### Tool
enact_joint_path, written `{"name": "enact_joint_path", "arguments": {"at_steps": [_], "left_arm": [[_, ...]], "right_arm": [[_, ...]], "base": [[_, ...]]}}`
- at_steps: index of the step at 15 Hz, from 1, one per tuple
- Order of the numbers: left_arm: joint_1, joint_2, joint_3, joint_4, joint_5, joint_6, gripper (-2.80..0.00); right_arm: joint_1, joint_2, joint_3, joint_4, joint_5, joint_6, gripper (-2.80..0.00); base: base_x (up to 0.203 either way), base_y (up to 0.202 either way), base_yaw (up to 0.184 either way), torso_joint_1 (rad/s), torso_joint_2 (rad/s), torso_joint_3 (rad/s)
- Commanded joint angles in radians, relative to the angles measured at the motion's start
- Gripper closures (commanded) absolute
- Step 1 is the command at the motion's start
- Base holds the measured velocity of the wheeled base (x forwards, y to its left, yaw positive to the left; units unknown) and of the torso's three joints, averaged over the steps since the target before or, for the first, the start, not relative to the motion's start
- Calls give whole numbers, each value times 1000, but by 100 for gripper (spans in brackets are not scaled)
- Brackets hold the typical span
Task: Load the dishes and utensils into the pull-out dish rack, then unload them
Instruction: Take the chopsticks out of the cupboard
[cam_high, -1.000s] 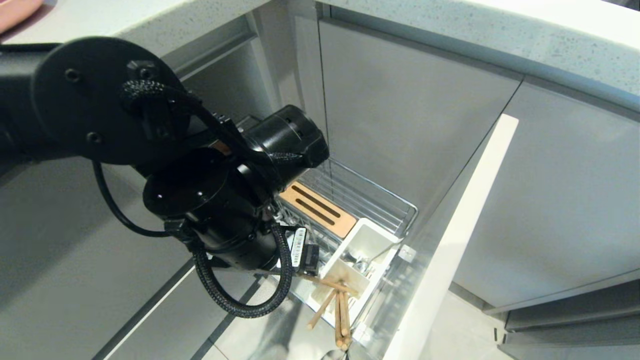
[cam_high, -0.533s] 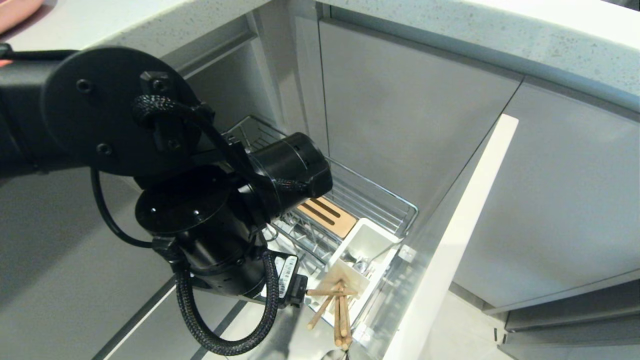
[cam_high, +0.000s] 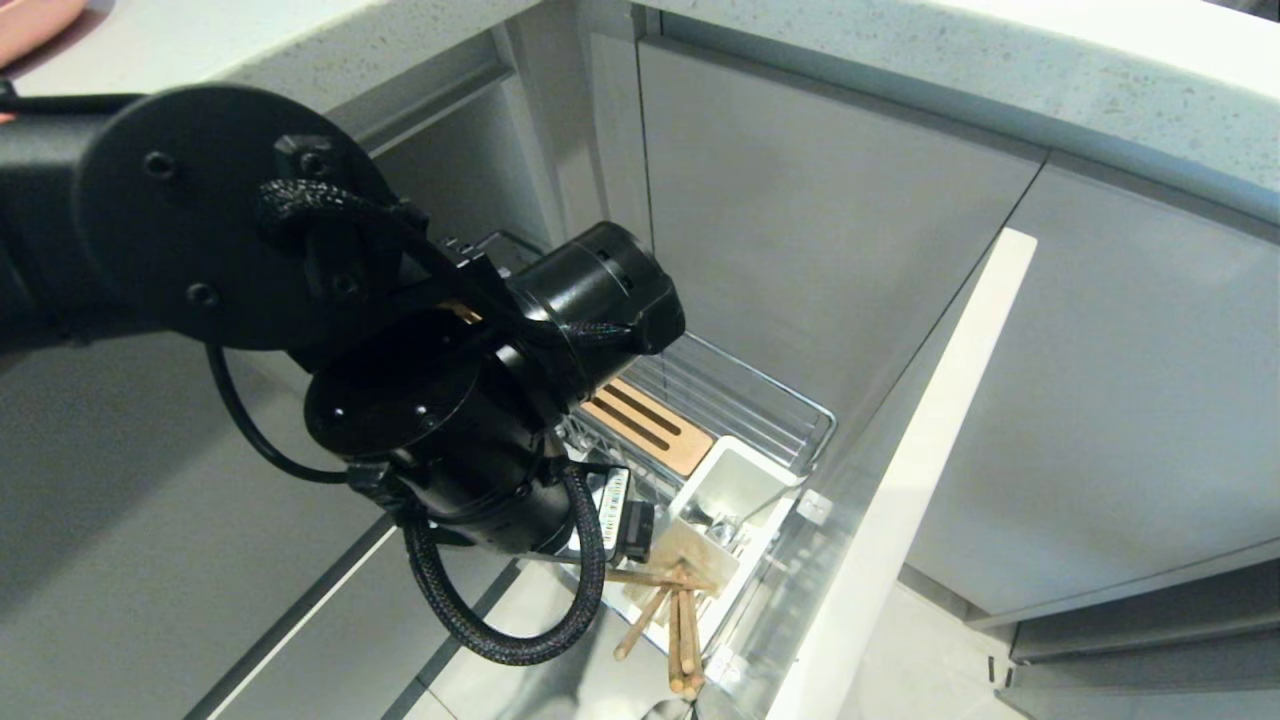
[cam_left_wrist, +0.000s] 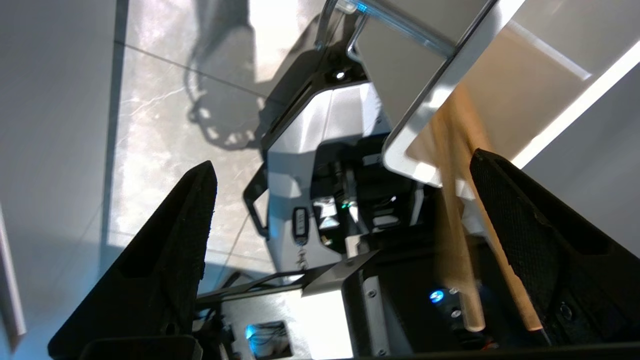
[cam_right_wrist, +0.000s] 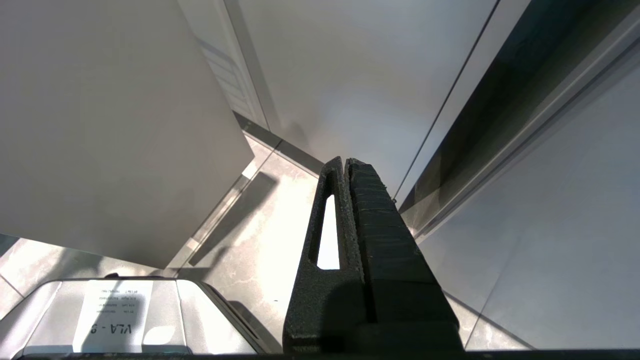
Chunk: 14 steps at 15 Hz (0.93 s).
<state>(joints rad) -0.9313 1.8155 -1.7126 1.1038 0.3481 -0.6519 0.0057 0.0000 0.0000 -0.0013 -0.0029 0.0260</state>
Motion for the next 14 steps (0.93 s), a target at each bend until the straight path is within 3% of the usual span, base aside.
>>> {"name": "enact_joint_path", "arguments": {"at_steps": [1,6,9,14], "left_arm": [[1,1,-2,-7,2,-12,-280],[-9,34,-5,-15,-20,-14,-280],[-27,42,-28,-5,-111,-11,-280],[-29,45,-36,109,-121,0,-280]], "right_arm": [[0,0,2,0,0,0,0],[0,0,1,0,0,0,0],[2,0,1,0,0,0,0],[0,0,2,0,0,0,0]], "base": [[0,0,0,0,0,0],[0,0,0,0,0,0],[0,0,0,0,0,0],[0,0,0,0,0,0]]}}
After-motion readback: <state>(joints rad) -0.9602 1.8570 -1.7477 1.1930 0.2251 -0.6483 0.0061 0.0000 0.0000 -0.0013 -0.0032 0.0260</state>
